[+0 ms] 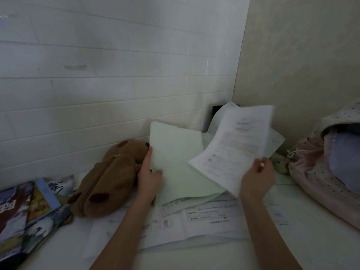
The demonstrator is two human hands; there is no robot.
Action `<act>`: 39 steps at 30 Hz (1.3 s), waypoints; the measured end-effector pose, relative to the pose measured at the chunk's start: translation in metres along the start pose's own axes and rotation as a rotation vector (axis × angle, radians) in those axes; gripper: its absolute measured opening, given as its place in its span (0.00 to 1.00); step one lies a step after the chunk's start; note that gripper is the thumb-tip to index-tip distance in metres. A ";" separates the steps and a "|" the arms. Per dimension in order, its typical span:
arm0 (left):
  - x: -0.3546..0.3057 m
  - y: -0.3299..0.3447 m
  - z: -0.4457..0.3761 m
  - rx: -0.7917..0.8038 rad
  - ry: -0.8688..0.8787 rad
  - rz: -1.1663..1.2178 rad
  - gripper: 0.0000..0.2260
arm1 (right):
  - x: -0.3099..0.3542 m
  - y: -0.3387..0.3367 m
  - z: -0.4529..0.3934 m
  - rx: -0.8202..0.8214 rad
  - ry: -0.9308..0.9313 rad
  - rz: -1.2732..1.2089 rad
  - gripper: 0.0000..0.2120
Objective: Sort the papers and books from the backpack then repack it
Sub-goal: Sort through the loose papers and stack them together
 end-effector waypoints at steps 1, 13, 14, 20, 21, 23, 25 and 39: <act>0.004 -0.002 -0.003 -0.017 -0.018 0.018 0.34 | -0.009 -0.007 -0.007 -0.054 0.069 -0.123 0.11; 0.017 0.014 -0.005 0.103 -0.142 -0.064 0.15 | -0.018 -0.006 -0.024 0.074 0.234 -0.345 0.13; 0.019 0.017 -0.004 0.134 -0.168 -0.059 0.15 | -0.019 0.009 -0.018 0.203 0.229 -0.260 0.13; 0.031 0.030 0.001 0.270 -0.562 0.432 0.13 | -0.019 0.069 0.034 0.680 -0.070 0.204 0.13; 0.029 0.032 0.004 0.318 -0.571 0.412 0.13 | -0.016 0.077 0.042 0.745 -0.135 0.239 0.14; 0.026 0.031 0.008 0.362 -0.507 0.244 0.12 | -0.006 0.089 0.056 0.859 -0.247 0.300 0.16; 0.024 0.022 0.005 0.254 -0.364 0.104 0.23 | -0.003 0.089 0.052 0.810 -0.300 0.427 0.18; 0.007 0.005 -0.001 0.071 -0.108 -0.034 0.35 | -0.037 0.047 0.025 1.115 0.258 0.342 0.21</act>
Point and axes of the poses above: each hand's wrist, its own z-axis away from the middle knuckle, its own y-axis out of the palm, x = y × z, the point moved 9 cm from there along -z, towards the middle knuckle, and after that the axes turned 1 degree about -x, right-handed, at the moved point
